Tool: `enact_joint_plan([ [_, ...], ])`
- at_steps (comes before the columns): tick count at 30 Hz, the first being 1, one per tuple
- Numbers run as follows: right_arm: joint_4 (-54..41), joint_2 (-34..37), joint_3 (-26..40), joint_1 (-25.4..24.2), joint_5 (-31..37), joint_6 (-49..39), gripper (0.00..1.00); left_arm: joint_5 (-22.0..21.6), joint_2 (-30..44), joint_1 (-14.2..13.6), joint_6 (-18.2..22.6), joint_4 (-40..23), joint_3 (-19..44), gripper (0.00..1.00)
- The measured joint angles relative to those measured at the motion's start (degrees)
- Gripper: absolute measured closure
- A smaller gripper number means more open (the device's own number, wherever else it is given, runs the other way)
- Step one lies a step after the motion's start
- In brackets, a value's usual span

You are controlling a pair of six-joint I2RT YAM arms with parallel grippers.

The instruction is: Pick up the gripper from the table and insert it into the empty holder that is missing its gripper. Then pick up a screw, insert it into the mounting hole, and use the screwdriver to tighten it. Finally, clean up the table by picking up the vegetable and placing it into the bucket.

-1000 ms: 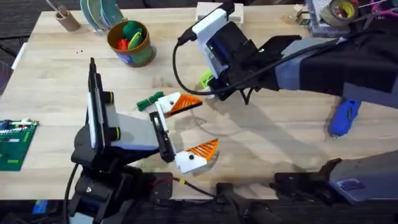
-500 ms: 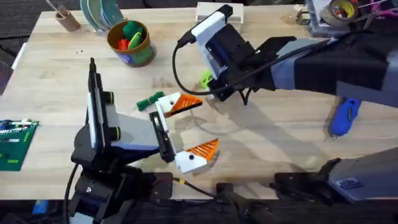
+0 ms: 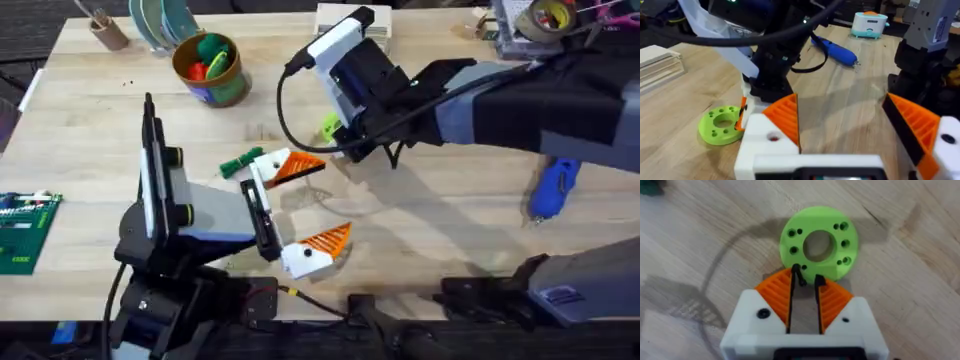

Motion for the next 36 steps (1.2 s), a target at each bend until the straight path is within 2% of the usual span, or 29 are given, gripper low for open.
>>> enact_joint_plan([
  [17,0.11,0.00,0.23,0.00,0.00,0.00,0.714,0.01,0.00,0.00,0.00,0.00,0.00,0.009],
  [28,0.13,-0.02,0.37,0.00,0.00,0.00,0.692,0.00,0.00,0.00,0.00,0.00,0.00,0.008],
  [36,0.12,-0.01,0.37,0.00,-0.02,0.01,0.773,0.01,0.00,0.00,0.00,0.01,0.00,0.008],
])
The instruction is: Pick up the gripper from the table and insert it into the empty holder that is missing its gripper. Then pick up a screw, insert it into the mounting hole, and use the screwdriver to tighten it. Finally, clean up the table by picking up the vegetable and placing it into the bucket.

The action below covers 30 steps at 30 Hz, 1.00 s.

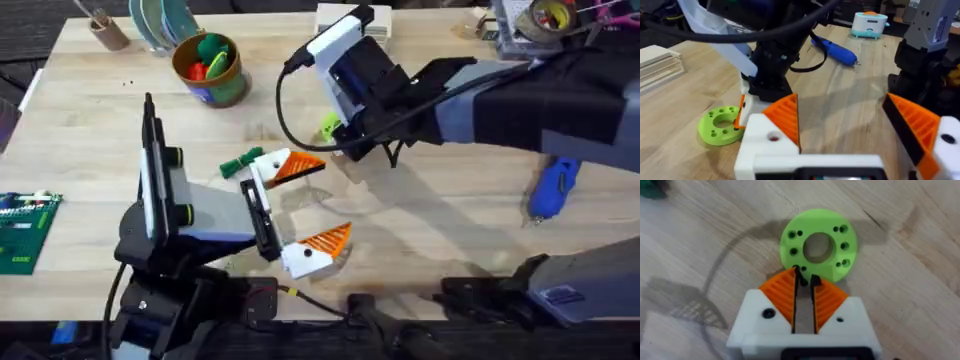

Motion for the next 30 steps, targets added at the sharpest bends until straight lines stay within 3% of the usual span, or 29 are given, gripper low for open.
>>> enact_joint_plan([
  [15,-0.01,0.01,0.00,0.02,0.02,-0.01,0.974,0.01,0.00,0.00,-0.02,-0.01,0.00,0.008],
  [30,-0.10,-0.45,0.00,0.02,0.01,-0.01,0.992,-0.01,0.01,0.00,0.00,-0.01,0.00,0.007],
])
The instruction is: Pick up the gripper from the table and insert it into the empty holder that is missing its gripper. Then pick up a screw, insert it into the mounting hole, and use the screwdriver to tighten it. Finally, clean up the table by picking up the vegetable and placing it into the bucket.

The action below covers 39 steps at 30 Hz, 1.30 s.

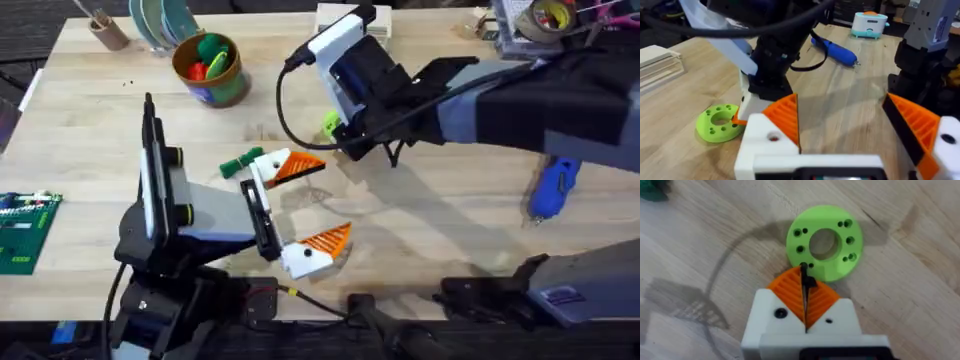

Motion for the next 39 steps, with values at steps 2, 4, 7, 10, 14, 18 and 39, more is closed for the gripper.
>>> enact_joint_plan([
  [2,-0.07,-0.85,0.00,0.00,0.01,0.00,0.992,0.00,0.01,0.00,0.00,0.00,0.00,0.007],
  [4,-0.07,-1.83,0.00,-0.02,0.01,0.00,0.992,0.00,0.01,0.00,0.00,0.00,0.00,0.007],
  [7,-0.54,-3.21,0.04,-0.02,0.00,0.00,0.992,0.00,0.00,0.00,0.00,0.00,0.00,0.008],
  [10,-4.28,-3.82,0.96,-0.02,0.01,0.00,0.992,0.02,-0.01,0.00,-0.01,0.00,0.00,0.008],
  [14,-11.72,-3.82,4.50,-0.02,0.00,0.00,0.992,0.00,-0.01,0.00,0.00,0.00,0.00,0.008],
  [18,-18.87,-3.82,10.72,-0.02,-0.01,-0.54,0.992,0.02,-0.01,0.00,-0.02,0.00,0.00,0.007],
  [39,-57.58,4.56,49.65,-0.33,-9.45,-1.81,0.992,0.02,0.01,0.00,0.00,0.00,0.00,0.008],
])
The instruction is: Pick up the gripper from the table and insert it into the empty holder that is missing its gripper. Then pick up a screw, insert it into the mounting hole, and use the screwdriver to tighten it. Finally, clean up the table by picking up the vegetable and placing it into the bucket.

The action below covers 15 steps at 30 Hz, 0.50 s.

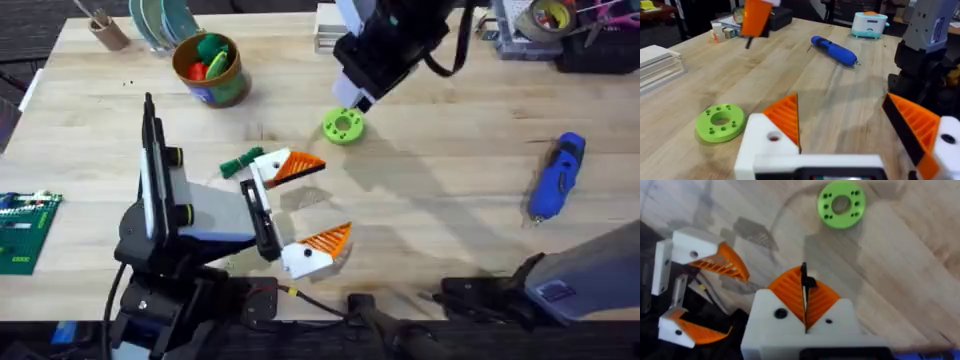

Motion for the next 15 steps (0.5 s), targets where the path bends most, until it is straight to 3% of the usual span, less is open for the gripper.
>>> enact_joint_plan([
  [7,-8.75,6.61,11.63,1.19,-0.68,1.25,0.992,0.00,-0.02,0.00,0.00,0.00,0.00,0.008],
  [15,-8.60,6.99,13.56,8.17,-0.90,0.90,0.992,0.00,-0.02,0.00,0.00,0.00,0.00,0.007],
])
